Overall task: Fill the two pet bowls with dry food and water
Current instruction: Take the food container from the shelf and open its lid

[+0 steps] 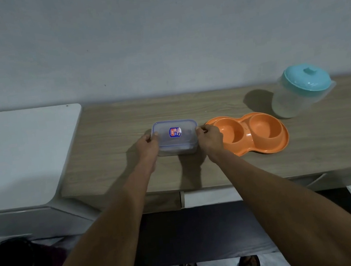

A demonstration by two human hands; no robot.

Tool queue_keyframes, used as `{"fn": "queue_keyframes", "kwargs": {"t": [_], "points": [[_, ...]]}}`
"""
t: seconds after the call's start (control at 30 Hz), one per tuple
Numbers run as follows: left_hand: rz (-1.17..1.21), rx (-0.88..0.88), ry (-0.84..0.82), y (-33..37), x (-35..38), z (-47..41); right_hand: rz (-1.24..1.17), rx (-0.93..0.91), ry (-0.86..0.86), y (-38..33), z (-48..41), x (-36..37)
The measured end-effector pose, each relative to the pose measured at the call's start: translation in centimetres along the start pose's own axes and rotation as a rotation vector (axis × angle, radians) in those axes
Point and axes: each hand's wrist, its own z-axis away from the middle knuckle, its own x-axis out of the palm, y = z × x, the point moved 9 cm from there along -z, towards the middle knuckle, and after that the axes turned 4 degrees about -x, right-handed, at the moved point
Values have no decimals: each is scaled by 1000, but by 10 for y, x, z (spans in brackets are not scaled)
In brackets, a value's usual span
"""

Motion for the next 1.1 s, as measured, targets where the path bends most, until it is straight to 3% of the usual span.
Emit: {"fn": "queue_keyframes", "kwargs": {"t": [0.13, 0.43, 0.9, 1.1], "points": [[5, -39, -52, 1, 2, -13, -64, 107, -13, 9, -9, 5], [-35, -133, -156, -1, 5, -21, -54, 152, -185, 14, -29, 21], [-58, -175, -151, -1, 3, -23, -4, 179, -304, 6, -39, 27], [-63, -175, -162, 2, 4, -20, -107, 289, -379, 13, -38, 30]]}}
